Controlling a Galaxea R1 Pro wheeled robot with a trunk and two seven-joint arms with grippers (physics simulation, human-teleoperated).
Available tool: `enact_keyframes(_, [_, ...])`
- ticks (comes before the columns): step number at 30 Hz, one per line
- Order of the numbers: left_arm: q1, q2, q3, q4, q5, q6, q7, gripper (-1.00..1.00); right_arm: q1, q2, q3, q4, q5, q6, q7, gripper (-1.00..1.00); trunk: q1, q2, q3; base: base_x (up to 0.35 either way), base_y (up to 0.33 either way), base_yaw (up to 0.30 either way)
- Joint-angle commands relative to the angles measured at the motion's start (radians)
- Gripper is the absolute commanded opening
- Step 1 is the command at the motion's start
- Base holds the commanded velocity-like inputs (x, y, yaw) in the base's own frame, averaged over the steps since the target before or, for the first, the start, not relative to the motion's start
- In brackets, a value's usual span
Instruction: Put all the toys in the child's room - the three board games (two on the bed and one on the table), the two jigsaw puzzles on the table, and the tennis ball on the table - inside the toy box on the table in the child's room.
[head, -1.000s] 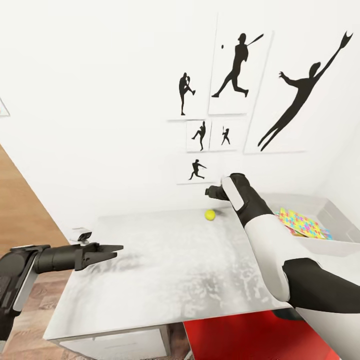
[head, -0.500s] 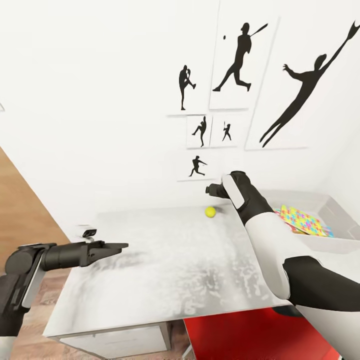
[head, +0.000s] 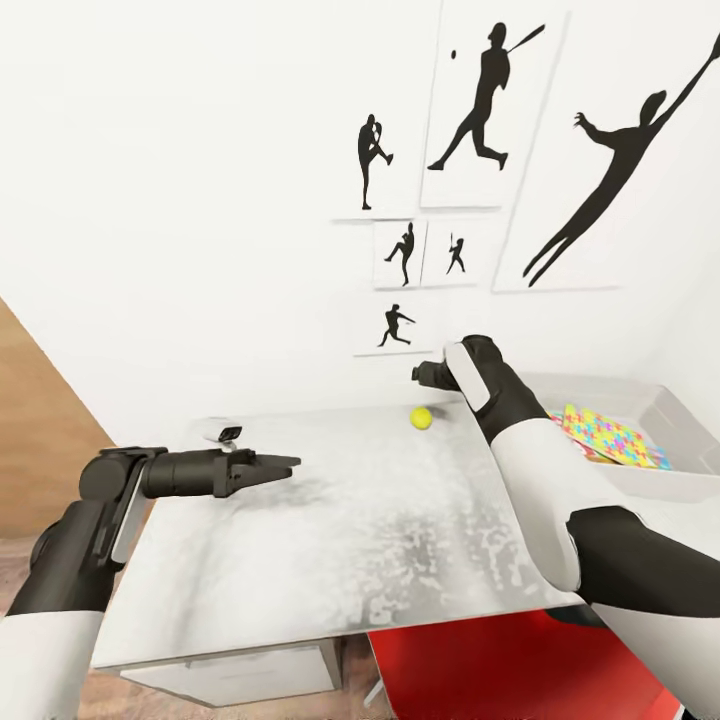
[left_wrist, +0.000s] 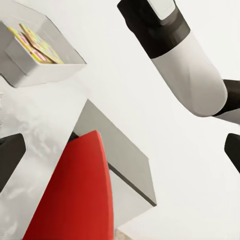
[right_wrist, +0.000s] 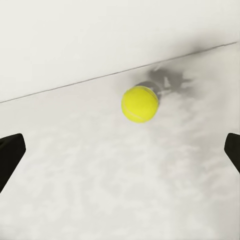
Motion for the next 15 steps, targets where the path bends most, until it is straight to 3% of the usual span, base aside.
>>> enact_keyframes(1, [-0.004, 0.003, 0.001, 0.002, -0.002, 0.01, -0.004, 1.0, -0.002, 0.0, 0.003, -0.001, -0.01, 0.003, -0.011, 1.0, 0.001, -0.002, -0.004, 0.0, 0.0, 0.0])
enact_keyframes(15, [-0.008, 0.056, 0.004, 0.009, -0.005, 0.008, -0.004, 1.0, -0.015, -0.013, 0.003, -0.008, -0.008, 0.007, -0.011, 1.0, 0.001, -0.002, -0.026, 0.0, 0.0, 0.0])
